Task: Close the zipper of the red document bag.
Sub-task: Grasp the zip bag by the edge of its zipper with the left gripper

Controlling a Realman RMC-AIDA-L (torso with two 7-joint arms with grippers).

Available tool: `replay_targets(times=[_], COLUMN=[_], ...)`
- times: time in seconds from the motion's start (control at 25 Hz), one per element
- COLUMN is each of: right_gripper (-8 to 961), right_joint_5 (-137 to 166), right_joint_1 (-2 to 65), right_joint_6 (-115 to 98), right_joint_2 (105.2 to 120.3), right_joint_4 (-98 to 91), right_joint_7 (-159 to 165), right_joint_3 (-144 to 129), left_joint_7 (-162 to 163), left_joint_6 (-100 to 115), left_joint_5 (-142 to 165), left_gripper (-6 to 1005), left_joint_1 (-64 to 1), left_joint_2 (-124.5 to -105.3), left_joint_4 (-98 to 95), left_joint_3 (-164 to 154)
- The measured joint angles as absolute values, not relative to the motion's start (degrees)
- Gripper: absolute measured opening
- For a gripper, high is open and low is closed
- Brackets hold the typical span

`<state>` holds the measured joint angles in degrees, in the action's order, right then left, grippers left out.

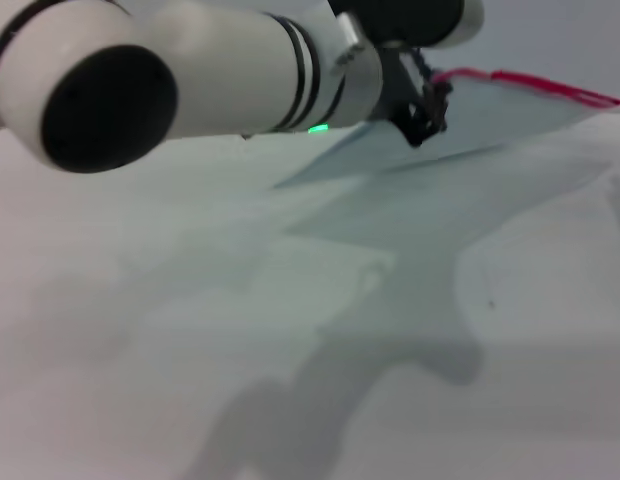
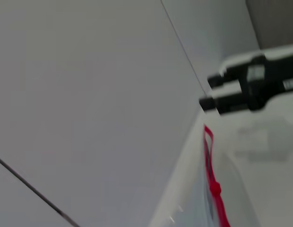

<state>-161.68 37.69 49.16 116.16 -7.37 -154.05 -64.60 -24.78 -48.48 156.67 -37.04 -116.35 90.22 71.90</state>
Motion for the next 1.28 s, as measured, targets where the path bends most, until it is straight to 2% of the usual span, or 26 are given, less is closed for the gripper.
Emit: replay_targets(times=[0.4,1.28], right_gripper=[647,646], right_joint_5=[-161.45,-132.28], right_joint_1=[37.20,31.51], right_joint_6=[49.14,48.43], right_joint_2=[116.02,115.40], right_joint_4=[-10.07,-30.00], right_joint_7=[-152.02,-130.27], right_joint_3=[-65.07,-66.60], left_joint_7=[-25.65,-27.10], left_joint_6=[-44.72,-44.31], left_joint_5=[159.35,159.87], left_gripper=[56,57], left_joint_1=[-31.03,-29.21], left_joint_2=[-116.61,-116.44], left_joint_4=[97.72,97.59], left_joint_3=[72.28,72.16])
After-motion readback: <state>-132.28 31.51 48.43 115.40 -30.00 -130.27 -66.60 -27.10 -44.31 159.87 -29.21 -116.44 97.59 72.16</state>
